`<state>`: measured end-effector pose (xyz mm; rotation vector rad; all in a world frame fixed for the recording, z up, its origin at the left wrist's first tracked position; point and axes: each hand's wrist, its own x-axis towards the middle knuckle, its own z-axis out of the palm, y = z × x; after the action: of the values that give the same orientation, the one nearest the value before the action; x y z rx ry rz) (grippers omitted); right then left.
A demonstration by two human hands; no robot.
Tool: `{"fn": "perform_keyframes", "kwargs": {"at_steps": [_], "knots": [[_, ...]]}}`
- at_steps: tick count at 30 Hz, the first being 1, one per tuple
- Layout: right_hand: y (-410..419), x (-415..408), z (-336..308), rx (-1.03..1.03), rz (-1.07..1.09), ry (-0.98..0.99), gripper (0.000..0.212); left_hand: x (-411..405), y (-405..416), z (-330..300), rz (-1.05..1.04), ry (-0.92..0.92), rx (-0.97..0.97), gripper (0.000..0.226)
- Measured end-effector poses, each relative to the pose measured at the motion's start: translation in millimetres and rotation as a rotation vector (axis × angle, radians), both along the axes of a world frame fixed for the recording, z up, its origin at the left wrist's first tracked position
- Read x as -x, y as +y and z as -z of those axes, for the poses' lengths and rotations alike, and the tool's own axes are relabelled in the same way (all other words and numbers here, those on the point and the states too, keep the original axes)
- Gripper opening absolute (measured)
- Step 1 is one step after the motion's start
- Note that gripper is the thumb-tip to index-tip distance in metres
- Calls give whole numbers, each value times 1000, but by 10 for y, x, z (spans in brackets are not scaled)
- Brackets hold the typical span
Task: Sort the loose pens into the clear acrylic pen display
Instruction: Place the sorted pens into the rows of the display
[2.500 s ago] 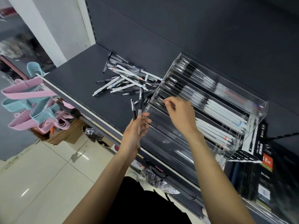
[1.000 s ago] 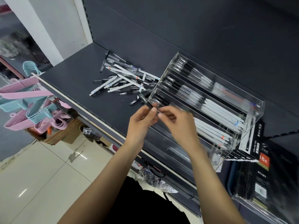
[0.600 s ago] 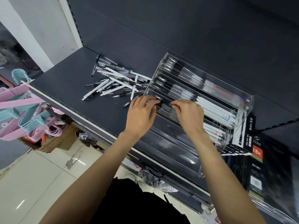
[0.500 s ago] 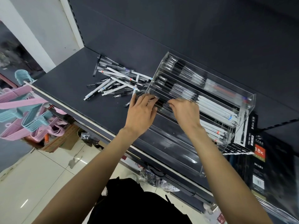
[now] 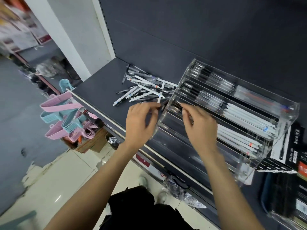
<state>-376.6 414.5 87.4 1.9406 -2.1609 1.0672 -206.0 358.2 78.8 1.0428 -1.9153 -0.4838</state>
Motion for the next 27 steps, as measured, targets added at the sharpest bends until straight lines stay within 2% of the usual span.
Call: {"fn": "perform_keyframes", "kwargs": {"at_steps": [3, 4, 5, 8, 11, 14, 18, 22, 27], "knots": [[5, -429, 33, -95, -86, -215, 23, -396, -10, -280, -95, 506, -398, 15], [-30, -573, 79, -161, -109, -257, 24, -539, -79, -333, -114, 562, -466, 18], [-82, -711, 144, -236, -135, -269, 26, -691, -176, -354, -117, 537, -513, 20], [-328, -1036, 361, -415, -189, -210, 29, -1102, -561, -208, -76, 272, -626, 19], [-682, -1231, 567, -493, -120, -196, 29, -1360, -1124, 177, -37, -117, -640, 11], [-1109, -1394, 775, -507, 70, -279, 28, -1347, -1677, 525, 71, -481, -556, 41], [-1587, -1580, 964, -559, 335, -284, 38, -1137, -2132, 738, 255, -796, -400, 75], [-1855, -1726, 993, -625, 493, -250, 37, -1016, -2370, 870, 378, -955, -352, 81], [-1963, -1810, 930, -689, 638, -217, 31, -1026, -2542, 913, 479, -865, -391, 59]]}}
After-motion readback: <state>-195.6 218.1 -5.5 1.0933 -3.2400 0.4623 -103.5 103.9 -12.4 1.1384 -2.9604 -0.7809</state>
